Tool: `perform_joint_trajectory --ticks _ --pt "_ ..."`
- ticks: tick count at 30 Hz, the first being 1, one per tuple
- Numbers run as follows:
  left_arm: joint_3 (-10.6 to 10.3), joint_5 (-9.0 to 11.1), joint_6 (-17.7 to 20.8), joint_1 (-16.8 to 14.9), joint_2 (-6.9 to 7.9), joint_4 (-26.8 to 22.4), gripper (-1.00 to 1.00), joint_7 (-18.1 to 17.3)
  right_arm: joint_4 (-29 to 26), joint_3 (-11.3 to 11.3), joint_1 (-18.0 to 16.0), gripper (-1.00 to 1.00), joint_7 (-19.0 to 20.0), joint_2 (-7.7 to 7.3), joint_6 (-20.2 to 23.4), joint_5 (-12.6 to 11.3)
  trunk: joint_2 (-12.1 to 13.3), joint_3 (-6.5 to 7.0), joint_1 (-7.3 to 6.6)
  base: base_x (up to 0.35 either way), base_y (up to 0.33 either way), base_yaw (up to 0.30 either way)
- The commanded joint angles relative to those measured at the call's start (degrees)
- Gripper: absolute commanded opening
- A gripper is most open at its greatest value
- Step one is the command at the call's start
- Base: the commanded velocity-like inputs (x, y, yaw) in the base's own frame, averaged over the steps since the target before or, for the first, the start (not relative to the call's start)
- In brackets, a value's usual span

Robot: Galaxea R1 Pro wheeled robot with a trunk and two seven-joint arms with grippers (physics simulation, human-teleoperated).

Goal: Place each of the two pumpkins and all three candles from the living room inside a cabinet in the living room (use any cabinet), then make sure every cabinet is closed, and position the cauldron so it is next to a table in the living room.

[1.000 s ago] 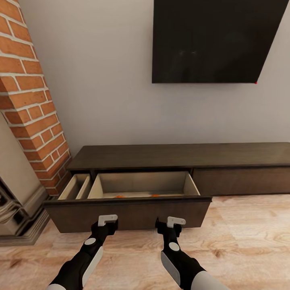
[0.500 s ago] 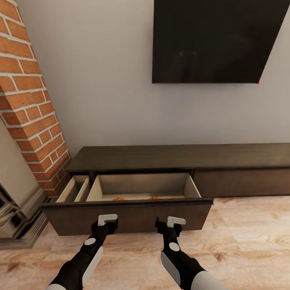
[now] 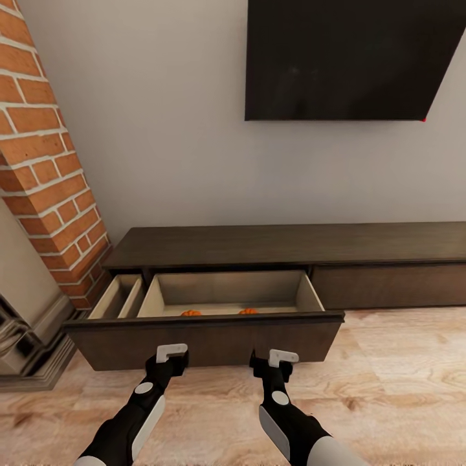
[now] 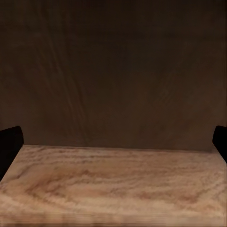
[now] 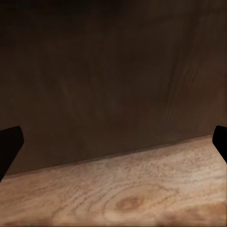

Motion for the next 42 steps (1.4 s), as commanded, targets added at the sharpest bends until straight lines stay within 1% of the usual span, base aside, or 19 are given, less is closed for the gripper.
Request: perform_joint_trajectory --ticks 1,3,8,11,15,17,18,19,20,23,29,42 --pt "0.01 0.0 0.0 0.0 0.0 0.0 1.0 0.01 0.01 0.0 0.0 1.0 0.01 0.0 0.0 0.01 -0.02 -0.23 0.02 0.0 0.0 0.0" --pt "0.05 0.0 -0.03 0.0 0.0 0.0 1.0 0.05 0.02 0.24 0.0 1.0 0.02 0.0 -0.02 0.01 -0.04 -0.67 0.07 0.0 0.0 0.0" --pt "0.02 0.0 -0.41 0.0 0.0 0.0 1.0 0.13 0.03 2.15 0.0 1.0 -0.03 0.0 -0.14 0.01 -0.11 -1.78 0.2 0.0 0.0 0.0" --pt "0.05 0.0 -0.69 0.0 0.0 0.0 1.0 0.14 0.03 2.54 0.0 1.0 -0.05 0.0 -0.2 0.01 -0.15 -2.44 0.28 0.0 0.0 0.0" --pt "0.02 0.0 -1.5 0.0 0.0 0.0 1.0 0.14 0.04 2.75 0.0 1.0 -0.05 0.0 -0.53 0.05 -0.15 -2.44 0.28 0.0 0.0 0.0" --pt "0.0 0.04 -2.45 0.0 0.03 0.06 1.0 0.14 0.04 2.81 0.0 1.0 -0.05 0.0 -1.73 0.09 -0.15 -2.44 0.28 0.0 0.0 0.0" --pt "-0.01 0.09 -3.24 0.0 0.05 0.1 1.0 0.14 0.12 2.96 0.0 1.0 -0.05 0.0 -3.07 0.26 -0.15 -2.44 0.28 0.0 0.0 0.0" --pt "-0.01 0.13 -4.49 0.02 0.07 0.15 1.0 0.14 0.85 3.42 0.02 1.0 -0.05 0.0 -5.13 0.96 -0.15 -2.44 0.28 0.0 0.0 0.0" --pt "-0.01 0.15 -5.22 0.06 0.07 0.19 1.0 0.14 1.67 3.79 0.03 1.0 -0.05 0.0 -6.07 1.59 -0.15 -2.44 0.28 0.0 0.0 0.0" --pt "-0.06 0.11 -6.34 0.19 0.08 0.24 1.0 0.14 3.29 4.25 0.07 1.0 -0.07 0.0 -7.36 2.53 -0.15 -2.44 0.28 0.0 0.0 0.0" --pt "-0.1 0.09 -6.88 0.32 0.09 0.26 1.0 0.14 4.09 4.47 0.08 1.0 -0.13 0.0 -8.19 3.04 -0.15 -2.44 0.28 0.006 0.0 0.0" --pt "-0.1 0.09 -7.29 0.35 0.09 0.69 1.0 0.14 4.17 4.49 0.08 1.0 -0.14 0.0 -8.4 3.09 -0.15 -2.44 0.28 0.119 0.028 0.0"
